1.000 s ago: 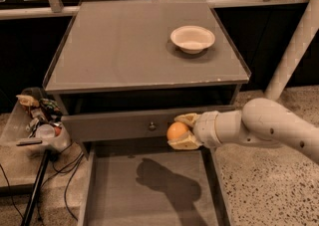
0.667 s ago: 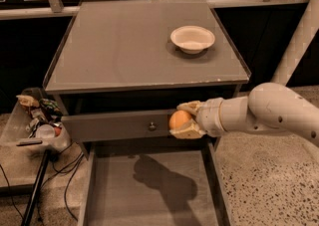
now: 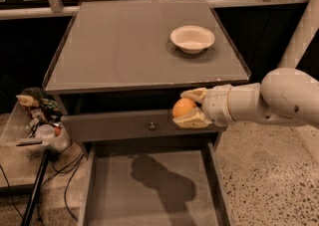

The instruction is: Pick orange from middle drawer and place on counter

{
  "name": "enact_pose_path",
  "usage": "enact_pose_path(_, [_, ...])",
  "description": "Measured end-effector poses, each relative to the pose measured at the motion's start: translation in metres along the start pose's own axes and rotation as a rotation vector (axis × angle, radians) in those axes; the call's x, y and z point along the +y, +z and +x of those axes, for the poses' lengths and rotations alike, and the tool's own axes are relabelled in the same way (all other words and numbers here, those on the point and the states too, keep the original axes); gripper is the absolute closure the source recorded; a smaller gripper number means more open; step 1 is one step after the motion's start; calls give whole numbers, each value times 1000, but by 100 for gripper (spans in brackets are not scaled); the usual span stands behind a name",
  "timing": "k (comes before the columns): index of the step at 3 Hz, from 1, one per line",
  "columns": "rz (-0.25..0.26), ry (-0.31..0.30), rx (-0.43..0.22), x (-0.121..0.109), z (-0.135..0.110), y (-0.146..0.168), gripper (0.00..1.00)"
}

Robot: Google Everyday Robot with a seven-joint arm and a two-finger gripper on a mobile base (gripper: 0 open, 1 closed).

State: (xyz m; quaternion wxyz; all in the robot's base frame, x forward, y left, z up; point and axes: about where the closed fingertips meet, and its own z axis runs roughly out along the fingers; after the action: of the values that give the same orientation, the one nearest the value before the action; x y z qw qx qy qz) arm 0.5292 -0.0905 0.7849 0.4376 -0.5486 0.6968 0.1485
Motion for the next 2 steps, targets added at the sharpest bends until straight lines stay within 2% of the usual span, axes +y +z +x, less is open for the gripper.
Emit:
enact_pose_path(1, [40, -50, -16, -15, -29, -18, 100])
enact_pose_path(2, [109, -154, -33, -33, -85, -54, 100])
